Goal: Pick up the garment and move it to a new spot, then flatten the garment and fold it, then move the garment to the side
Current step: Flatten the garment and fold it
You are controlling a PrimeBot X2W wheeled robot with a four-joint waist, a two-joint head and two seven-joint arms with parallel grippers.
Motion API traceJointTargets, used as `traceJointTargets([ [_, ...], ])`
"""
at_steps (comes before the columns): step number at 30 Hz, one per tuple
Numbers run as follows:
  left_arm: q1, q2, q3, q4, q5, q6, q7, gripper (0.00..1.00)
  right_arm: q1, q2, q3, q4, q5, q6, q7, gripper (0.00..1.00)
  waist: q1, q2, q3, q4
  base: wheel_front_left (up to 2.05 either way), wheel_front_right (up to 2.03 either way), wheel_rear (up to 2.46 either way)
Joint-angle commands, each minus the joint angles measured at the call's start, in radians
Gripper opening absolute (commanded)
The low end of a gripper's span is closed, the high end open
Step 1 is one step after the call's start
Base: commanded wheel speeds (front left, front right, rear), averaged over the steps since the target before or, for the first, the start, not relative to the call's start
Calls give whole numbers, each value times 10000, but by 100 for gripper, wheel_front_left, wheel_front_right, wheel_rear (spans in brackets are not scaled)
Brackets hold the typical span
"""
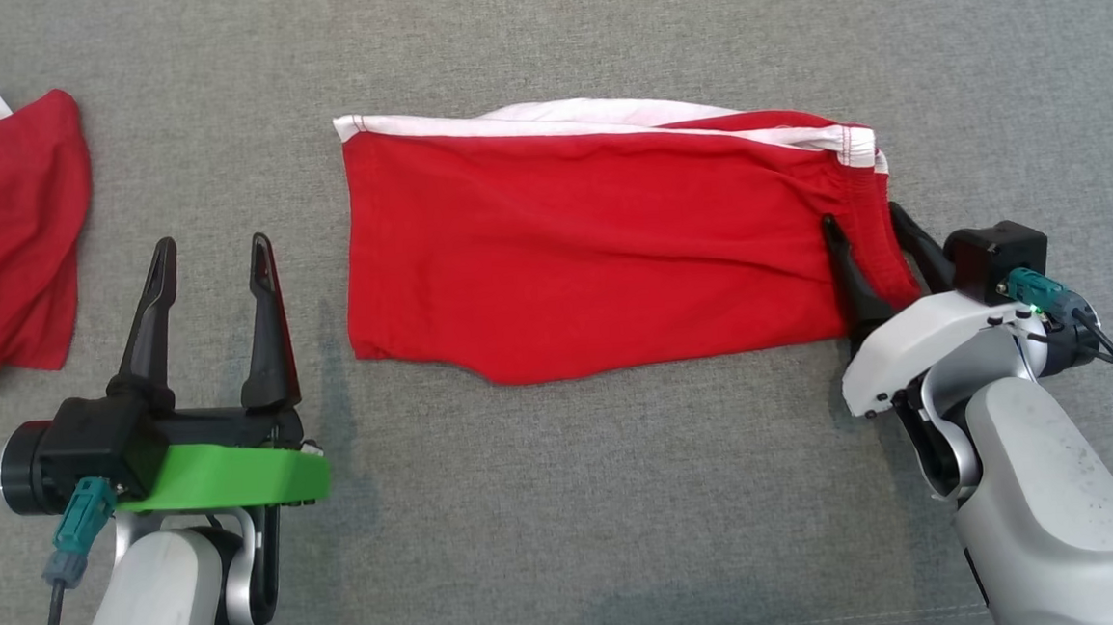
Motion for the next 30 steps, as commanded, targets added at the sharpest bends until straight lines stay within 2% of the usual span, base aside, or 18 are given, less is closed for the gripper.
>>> traceJointTargets([
  [1,-129,-31,66,18,94,-44,-46,100,36,-177,134,165,211,-16,228,1,0,0,-10,-64,0,0,0],
  [9,-41,-115,174,4,205,-67,-46,100,142,-797,264,-342,881,-23,729,0,0,0,-51,-271,0,0,0],
  [14,-29,-99,223,-11,228,-96,-47,100,158,-841,283,-807,1260,-15,896,0,0,0,-46,-360,0,0,0],
  [21,-45,-92,230,-2,275,-145,-47,100,230,-645,1053,-2329,3452,-6,1748,0,0,0,-54,-461,0,0,0],
  [27,-106,-139,154,42,305,-170,-47,100,84,-466,2094,-3865,5279,-6,2532,0,0,0,-35,-397,0,0,0],
  [30,-208,-189,80,67,321,-203,-47,100,-184,-251,2744,-4136,5847,-4,2732,0,0,0,11,-274,0,0,0],
])
